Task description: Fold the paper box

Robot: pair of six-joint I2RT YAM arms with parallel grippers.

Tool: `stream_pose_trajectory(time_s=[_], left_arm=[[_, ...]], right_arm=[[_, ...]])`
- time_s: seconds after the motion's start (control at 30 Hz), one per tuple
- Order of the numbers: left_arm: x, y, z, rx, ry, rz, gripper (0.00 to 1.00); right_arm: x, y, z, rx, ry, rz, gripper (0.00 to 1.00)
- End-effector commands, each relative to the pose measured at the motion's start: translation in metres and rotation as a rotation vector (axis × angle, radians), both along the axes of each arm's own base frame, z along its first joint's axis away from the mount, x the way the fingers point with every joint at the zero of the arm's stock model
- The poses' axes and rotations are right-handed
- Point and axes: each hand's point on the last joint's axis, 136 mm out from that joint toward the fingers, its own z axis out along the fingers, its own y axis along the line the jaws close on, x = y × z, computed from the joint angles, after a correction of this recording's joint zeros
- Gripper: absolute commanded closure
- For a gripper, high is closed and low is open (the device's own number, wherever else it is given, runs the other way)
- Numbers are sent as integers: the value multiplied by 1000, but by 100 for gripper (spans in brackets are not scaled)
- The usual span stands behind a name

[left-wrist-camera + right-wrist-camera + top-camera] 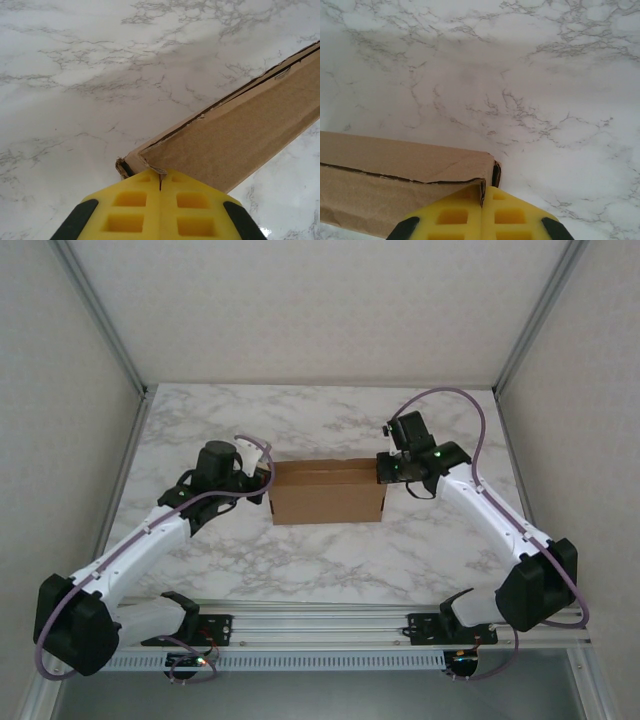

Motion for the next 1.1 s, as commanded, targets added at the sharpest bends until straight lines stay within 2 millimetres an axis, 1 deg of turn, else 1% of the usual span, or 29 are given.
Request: stream_pose_trajectory(time_s=[0.0, 0.23, 0.4, 0.57, 0.73, 0.87, 1.0, 1.07], left_arm=[[-16, -19, -4, -43, 37, -74, 100], [-18, -16, -7, -35, 34, -60, 100], [-23, -8, -12, -5, 18, -49, 100], [-24, -3, -12, 15, -1, -39, 100], [-24, -3, -18, 5, 6, -35, 100], [-25, -6, -27, -10, 12, -24, 100], [-28, -3, -35, 23, 9, -7, 100], [-30, -3, -35, 26, 4, -10, 100]], right_arm=[[-18, 19, -10, 35, 47, 59, 100], [-23, 19, -11, 7, 14, 85, 100], [-27, 12, -16, -21, -7, 94, 100], [-29, 9, -18, -33, -20, 103, 100], [-30, 9, -21, -28, -18, 102, 100], [-31, 10, -25, -18, -25, 97, 100], [-30, 7, -26, -14, -71, 86, 100], [-31, 8, -24, 1, -103, 95, 100]])
